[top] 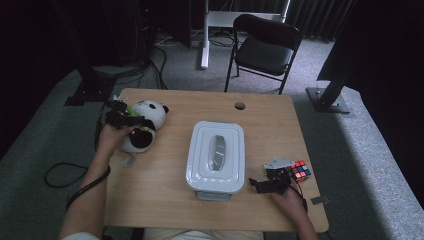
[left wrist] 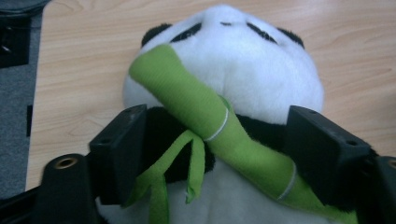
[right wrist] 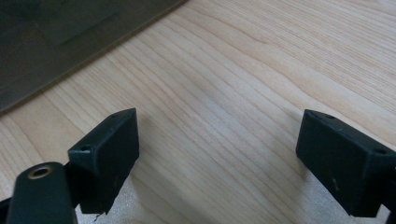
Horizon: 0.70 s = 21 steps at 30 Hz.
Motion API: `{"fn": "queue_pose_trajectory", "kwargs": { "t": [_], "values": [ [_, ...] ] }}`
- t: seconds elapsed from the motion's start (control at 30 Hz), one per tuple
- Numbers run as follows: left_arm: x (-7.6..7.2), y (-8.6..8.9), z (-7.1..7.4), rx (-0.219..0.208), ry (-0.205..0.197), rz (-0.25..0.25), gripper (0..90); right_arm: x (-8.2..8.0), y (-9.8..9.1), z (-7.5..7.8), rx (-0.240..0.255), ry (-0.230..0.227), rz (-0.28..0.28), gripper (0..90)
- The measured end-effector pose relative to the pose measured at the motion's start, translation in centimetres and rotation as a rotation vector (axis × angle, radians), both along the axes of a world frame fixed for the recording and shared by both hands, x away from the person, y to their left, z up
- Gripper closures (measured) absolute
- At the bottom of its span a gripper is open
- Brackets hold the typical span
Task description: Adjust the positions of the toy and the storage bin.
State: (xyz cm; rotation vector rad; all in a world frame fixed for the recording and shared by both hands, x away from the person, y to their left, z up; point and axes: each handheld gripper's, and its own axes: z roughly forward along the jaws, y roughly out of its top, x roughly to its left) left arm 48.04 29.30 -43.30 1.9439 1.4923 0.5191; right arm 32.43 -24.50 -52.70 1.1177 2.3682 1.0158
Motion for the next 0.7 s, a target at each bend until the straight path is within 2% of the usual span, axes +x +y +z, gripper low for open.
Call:
{"fn": "queue_pose_trajectory", "kwargs": {
  "t": [0.13,0.27,0.33,0.5,0.6,0.7],
  "values": [
    [-0.4,-0.8,-0.6,0.025,0.002,-0.008,36.3,0.0,0.0,0.0,0.000,-0.001,-0.002,13.0],
    [-0.9,-0.6,-0.7,0.034,-0.041,0.002,57.6,0.0,0.0,0.0,-0.001,-0.002,-0.002,13.0],
    [-1.2,-0.3,-0.6,0.028,-0.060,-0.003,64.8,0.0,0.0,0.0,-0.001,-0.003,-0.002,13.0],
    [-1.8,-0.1,0.1,-0.007,-0.096,-0.079,69.2,0.0,0.0,0.0,-0.001,-0.002,-0.002,13.0],
    [-2.0,-0.4,0.5,-0.016,-0.096,-0.108,69.4,0.0,0.0,0.0,0.000,0.000,-0.004,13.0],
    [-2.4,-0.7,1.1,-0.045,-0.104,-0.136,69.9,0.0,0.0,0.0,0.000,0.000,-0.004,13.0]
  ]
}}
